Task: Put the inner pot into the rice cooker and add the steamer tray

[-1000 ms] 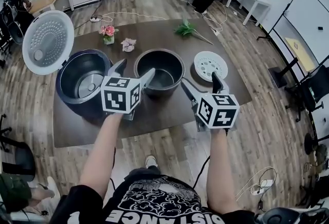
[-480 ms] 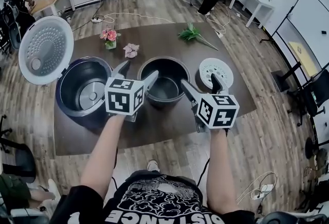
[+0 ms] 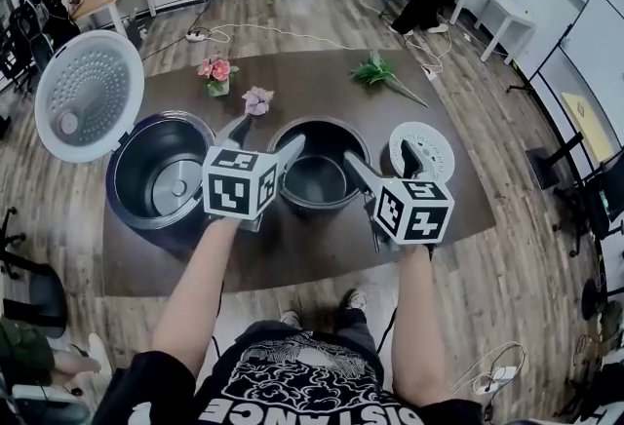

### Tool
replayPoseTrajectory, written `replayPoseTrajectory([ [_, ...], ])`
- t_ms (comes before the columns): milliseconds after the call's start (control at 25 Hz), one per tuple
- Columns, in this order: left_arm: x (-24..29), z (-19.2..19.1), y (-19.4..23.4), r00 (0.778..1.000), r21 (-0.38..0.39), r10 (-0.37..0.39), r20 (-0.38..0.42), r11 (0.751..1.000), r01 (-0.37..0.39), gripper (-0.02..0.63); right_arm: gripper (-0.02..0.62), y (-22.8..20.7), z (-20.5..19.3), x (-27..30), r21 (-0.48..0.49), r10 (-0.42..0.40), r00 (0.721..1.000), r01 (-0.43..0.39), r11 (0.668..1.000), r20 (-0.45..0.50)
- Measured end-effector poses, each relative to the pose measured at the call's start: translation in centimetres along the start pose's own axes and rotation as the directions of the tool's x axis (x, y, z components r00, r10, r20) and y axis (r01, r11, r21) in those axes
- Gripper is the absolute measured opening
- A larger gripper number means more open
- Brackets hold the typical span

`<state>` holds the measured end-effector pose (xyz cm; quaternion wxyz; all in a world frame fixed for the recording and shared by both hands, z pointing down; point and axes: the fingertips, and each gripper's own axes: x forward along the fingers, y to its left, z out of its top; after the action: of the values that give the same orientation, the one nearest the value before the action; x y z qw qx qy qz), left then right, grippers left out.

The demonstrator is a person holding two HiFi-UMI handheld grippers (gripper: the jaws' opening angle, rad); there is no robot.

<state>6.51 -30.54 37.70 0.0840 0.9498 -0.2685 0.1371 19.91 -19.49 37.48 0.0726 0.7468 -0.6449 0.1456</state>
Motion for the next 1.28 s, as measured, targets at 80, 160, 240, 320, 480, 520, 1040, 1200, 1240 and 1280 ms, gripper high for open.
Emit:
replayPoseTrajectory([
  [80,0.2,0.1,0.4,1.000,-0.003,0.022,-0.001,1.000,-0.022,0.431,0.476,-0.4,0.3,0.7,0.001,0.017,1.000,-0.017,1.000,0.001],
  [160,0.6,0.1,0.7,0.999,-0.008,0.045,-0.002,0.999,-0.045,0.431,0.469,-1.1,0.6,1.4,0.000,0.031,1.000,-0.031,1.000,0.004],
  [240,1.1,0.3,1.1,0.998,-0.016,0.070,0.000,0.997,-0.070,0.431,0.468,-1.7,1.0,2.3,-0.011,0.050,0.999,-0.050,0.999,0.001],
  [320,1.7,0.5,1.3,0.995,-0.024,0.097,0.001,0.995,-0.097,0.431,0.468,-2.4,1.3,3.2,-0.020,0.074,0.997,-0.074,0.997,-0.004],
  [480,2.1,0.9,1.6,0.986,-0.050,0.169,-0.001,0.984,-0.169,0.431,0.465,-3.3,1.8,5.0,-0.032,0.146,0.989,-0.146,0.989,-0.021],
  [520,2.2,0.9,1.6,0.983,-0.055,0.184,-0.004,0.981,-0.184,0.431,0.465,-3.4,1.9,5.3,-0.035,0.163,0.986,-0.164,0.986,-0.026],
  [1040,1.8,0.8,0.8,0.928,-0.122,0.371,-0.027,0.920,-0.371,0.431,0.453,-4.3,2.9,8.6,-0.074,0.360,0.930,-0.366,0.928,-0.078],
  [1200,1.3,0.5,0.7,0.911,-0.152,0.411,-0.039,0.899,-0.411,0.431,0.451,-4.3,2.6,8.9,-0.078,0.397,0.912,-0.405,0.911,-0.106],
  [1240,1.2,0.3,0.7,0.907,-0.159,0.419,-0.043,0.893,-0.420,0.431,0.448,-4.2,2.5,9.0,-0.079,0.404,0.908,-0.414,0.907,-0.113],
  [1280,1.1,0.2,0.7,0.903,-0.165,0.426,-0.048,0.889,-0.428,0.431,0.446,-4.2,2.4,9.1,-0.080,0.411,0.904,-0.421,0.904,-0.119],
])
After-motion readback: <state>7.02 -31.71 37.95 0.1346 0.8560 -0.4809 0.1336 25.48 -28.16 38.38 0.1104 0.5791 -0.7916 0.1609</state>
